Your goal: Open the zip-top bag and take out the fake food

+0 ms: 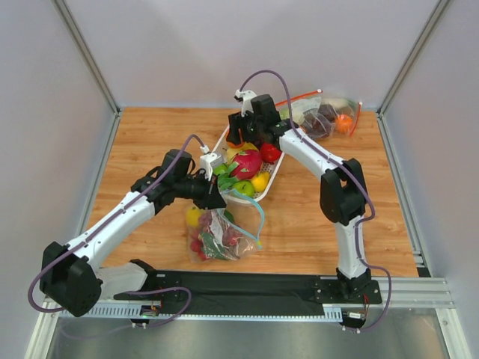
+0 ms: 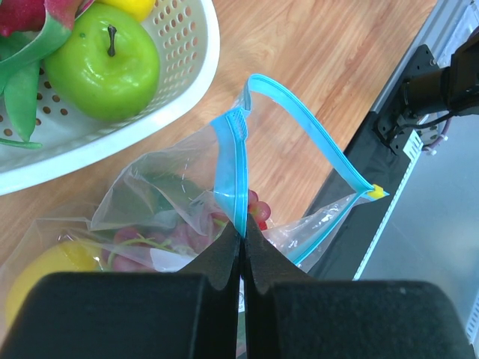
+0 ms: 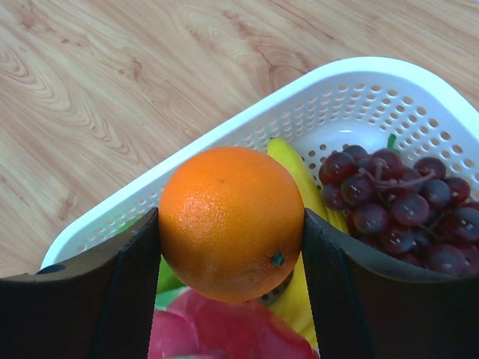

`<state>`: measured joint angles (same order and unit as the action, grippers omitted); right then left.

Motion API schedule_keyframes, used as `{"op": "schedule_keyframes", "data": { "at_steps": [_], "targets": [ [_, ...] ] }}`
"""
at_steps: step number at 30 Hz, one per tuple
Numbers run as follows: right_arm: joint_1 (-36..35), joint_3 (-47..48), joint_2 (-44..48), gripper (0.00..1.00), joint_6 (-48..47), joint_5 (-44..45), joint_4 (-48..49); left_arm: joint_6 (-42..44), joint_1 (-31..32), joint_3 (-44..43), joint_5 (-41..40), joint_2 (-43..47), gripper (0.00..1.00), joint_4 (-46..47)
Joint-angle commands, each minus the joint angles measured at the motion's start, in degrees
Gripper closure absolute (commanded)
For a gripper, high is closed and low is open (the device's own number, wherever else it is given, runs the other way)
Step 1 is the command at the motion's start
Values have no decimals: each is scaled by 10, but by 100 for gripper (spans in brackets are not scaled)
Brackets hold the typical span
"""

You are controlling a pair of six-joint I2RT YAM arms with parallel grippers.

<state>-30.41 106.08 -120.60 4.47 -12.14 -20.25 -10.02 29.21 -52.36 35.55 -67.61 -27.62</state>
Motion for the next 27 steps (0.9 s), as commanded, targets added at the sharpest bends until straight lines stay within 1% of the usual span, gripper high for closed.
{"op": "schedule_keyframes", "data": {
  "at_steps": [1,9,12,13,15,16,17,19,21,25,27],
  "targets": [
    [-10,44,-23,71,4,9,50,13,-4,-13,13,13,100,8],
    [-13,62,-67,70,38,68,86,14,-5,-12,14,19,100,8],
    [-13,74,-79,68,41,87,86,14,-5,-11,15,21,100,8],
    [-14,77,-82,65,42,96,86,14,-5,-11,15,22,100,8],
    [-15,84,-88,57,42,104,85,14,-5,-11,15,24,100,7],
    [-14,87,-90,44,43,109,84,14,-5,-10,16,24,100,7],
    [-14,91,-93,36,43,110,82,14,-5,-10,17,24,100,7],
    [-14,92,-91,25,43,108,81,14,-5,-10,18,24,100,8],
    [-14,83,-83,23,43,106,86,14,-5,-10,19,26,100,7],
    [-14,68,-69,9,38,112,93,14,-5,-10,20,27,100,7],
    [-14,63,-66,8,36,112,94,15,-5,-10,20,26,100,7]
  ]
}}
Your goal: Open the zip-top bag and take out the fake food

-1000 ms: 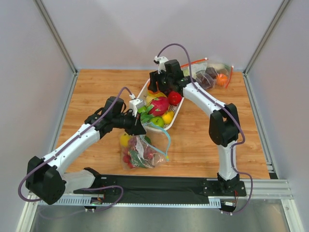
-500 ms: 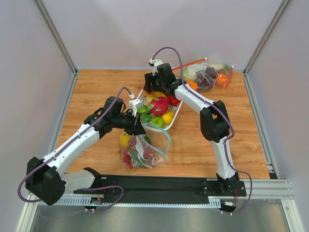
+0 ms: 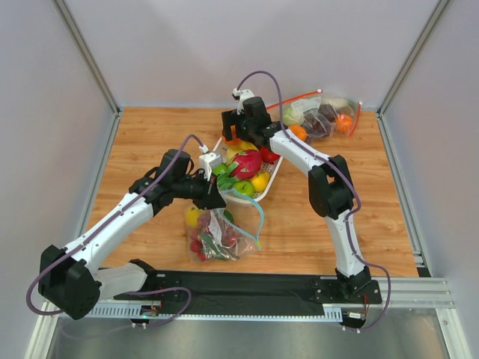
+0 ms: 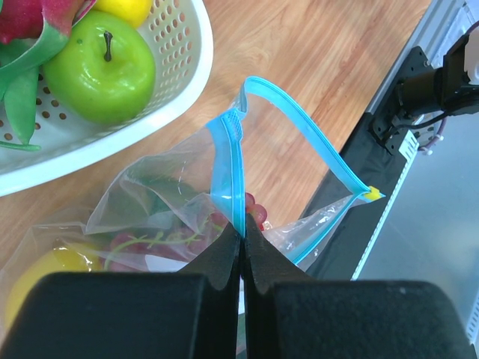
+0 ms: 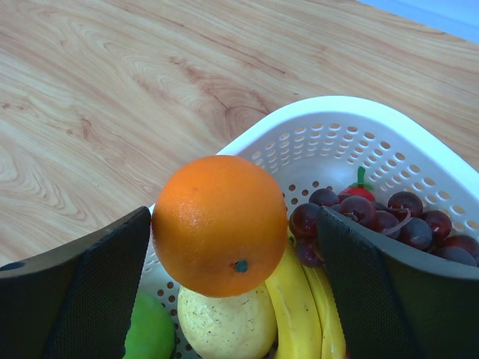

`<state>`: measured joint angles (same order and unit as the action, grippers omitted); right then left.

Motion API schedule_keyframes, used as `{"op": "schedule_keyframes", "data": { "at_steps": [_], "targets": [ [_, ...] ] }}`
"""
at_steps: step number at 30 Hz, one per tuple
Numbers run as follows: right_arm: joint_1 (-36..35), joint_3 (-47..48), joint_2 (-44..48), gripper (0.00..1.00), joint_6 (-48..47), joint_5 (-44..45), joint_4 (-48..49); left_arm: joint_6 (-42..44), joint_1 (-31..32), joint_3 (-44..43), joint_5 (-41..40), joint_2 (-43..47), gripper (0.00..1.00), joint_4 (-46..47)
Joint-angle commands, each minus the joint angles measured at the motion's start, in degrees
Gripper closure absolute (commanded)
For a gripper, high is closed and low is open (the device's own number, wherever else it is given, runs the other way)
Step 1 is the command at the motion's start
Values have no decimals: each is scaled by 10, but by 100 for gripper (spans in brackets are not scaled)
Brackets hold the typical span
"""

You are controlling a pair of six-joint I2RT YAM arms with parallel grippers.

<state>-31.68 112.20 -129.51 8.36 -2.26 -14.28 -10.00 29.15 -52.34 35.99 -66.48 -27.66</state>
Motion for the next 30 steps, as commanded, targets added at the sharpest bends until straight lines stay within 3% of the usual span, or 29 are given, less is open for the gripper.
{"op": "schedule_keyframes", "data": {
  "at_steps": [1,7,17,23,30],
  "targets": [
    [-1,1,29,8,-4,11,34,14,-4,-10,15,15,100,8],
    [-1,-45,84,7,-2,18,65,16,-4,-9,13,17,100,5],
    [1,-186,273,7,-33,22,94,16,-4,-9,12,20,100,5],
    [0,-277,402,7,-45,13,48,18,-5,-10,12,17,100,4],
    [-25,-380,513,12,-38,-90,-44,20,-5,-10,10,14,100,3]
  ]
}}
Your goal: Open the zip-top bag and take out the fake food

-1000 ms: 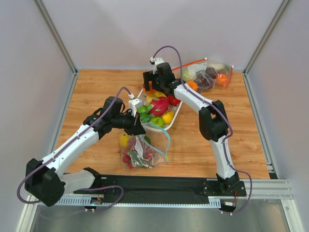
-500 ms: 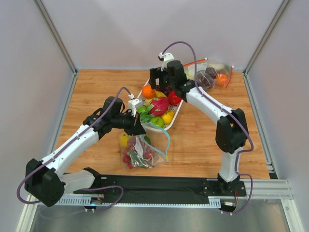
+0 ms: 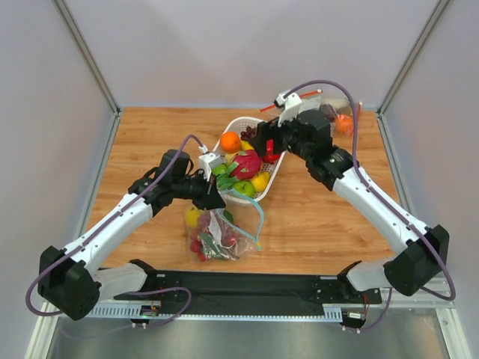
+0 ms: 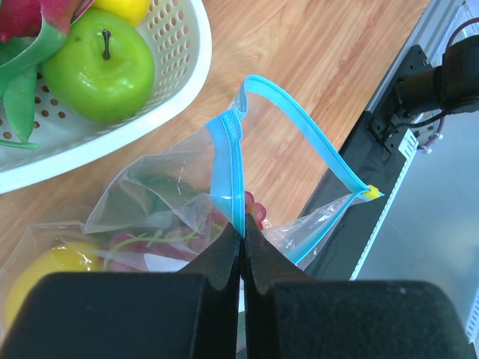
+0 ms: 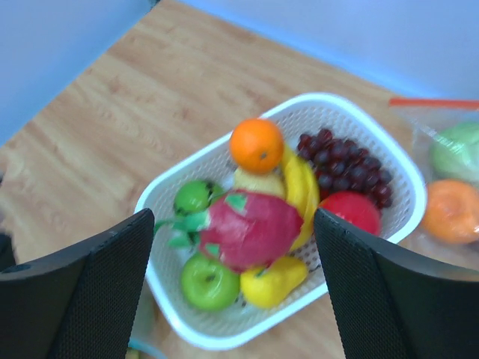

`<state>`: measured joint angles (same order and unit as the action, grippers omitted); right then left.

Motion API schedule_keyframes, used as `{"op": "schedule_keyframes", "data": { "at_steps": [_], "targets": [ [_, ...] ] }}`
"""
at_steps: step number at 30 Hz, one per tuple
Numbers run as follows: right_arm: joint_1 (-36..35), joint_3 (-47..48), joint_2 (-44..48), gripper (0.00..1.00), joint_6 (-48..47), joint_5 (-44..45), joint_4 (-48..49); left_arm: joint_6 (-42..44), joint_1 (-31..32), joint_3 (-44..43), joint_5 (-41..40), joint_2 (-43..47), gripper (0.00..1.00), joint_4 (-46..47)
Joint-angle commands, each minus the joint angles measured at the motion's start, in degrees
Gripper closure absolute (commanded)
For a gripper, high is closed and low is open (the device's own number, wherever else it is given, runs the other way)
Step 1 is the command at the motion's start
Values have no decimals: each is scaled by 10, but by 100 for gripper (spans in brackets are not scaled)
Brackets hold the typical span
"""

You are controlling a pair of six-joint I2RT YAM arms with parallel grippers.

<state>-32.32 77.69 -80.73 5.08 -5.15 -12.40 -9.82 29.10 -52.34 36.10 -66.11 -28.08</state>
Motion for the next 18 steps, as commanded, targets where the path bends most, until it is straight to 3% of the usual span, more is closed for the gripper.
{"op": "schedule_keyframes", "data": {
  "at_steps": [1,4,9,18],
  "targets": [
    [-28,-58,42,14,2,-82,-73,18,-5,-10,9,9,100,7],
    [-49,-122,70,20,49,-145,-76,20,-6,-11,9,5,100,6],
    [-101,-184,113,30,110,-166,-48,21,-8,-11,6,3,100,5],
    [-144,-232,80,41,154,-202,-3,22,-8,-10,14,3,100,5]
  ]
}}
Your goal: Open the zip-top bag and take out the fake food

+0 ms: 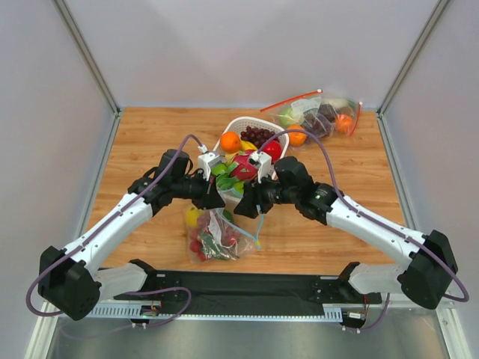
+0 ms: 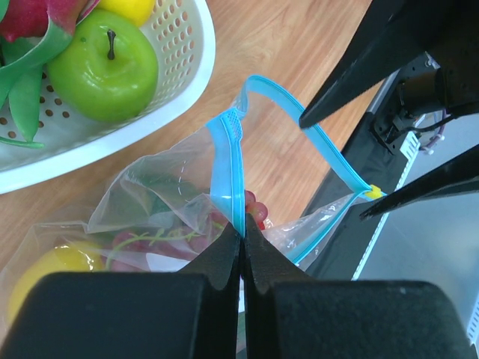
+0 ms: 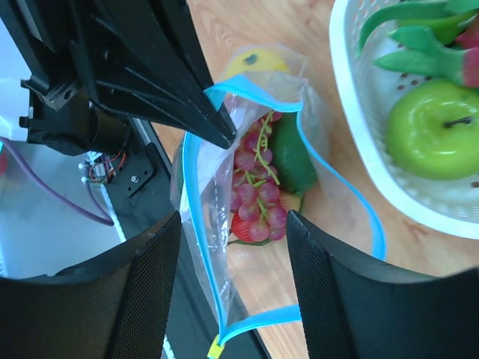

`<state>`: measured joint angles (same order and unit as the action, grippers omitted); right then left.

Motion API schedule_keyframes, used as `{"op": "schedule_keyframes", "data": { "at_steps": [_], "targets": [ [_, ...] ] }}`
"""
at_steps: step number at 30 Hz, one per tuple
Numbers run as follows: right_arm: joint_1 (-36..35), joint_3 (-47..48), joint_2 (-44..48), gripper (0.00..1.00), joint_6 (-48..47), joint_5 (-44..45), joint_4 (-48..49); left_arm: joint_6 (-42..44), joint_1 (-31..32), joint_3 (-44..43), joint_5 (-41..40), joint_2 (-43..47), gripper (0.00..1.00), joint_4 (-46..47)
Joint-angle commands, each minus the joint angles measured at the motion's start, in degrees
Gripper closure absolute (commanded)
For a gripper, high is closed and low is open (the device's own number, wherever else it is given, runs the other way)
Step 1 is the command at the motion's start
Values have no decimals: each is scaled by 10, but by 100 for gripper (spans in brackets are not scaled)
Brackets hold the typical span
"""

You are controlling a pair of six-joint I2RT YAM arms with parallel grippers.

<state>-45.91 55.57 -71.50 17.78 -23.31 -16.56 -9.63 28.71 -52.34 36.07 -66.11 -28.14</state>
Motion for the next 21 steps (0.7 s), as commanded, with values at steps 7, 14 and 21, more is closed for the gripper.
{"op": "schedule_keyframes", "data": {
  "at_steps": [7,14,21],
  "targets": [
    [-11,-32,-54,42,38,-3,82,23,-5,-2,42,18,100,12],
    [-64,-21,-116,40,-25,19,32,19,-5,8,77,40,100,38],
    [-122,-13,-136,29,-25,0,46,13,-5,7,72,29,100,36]
  ]
}}
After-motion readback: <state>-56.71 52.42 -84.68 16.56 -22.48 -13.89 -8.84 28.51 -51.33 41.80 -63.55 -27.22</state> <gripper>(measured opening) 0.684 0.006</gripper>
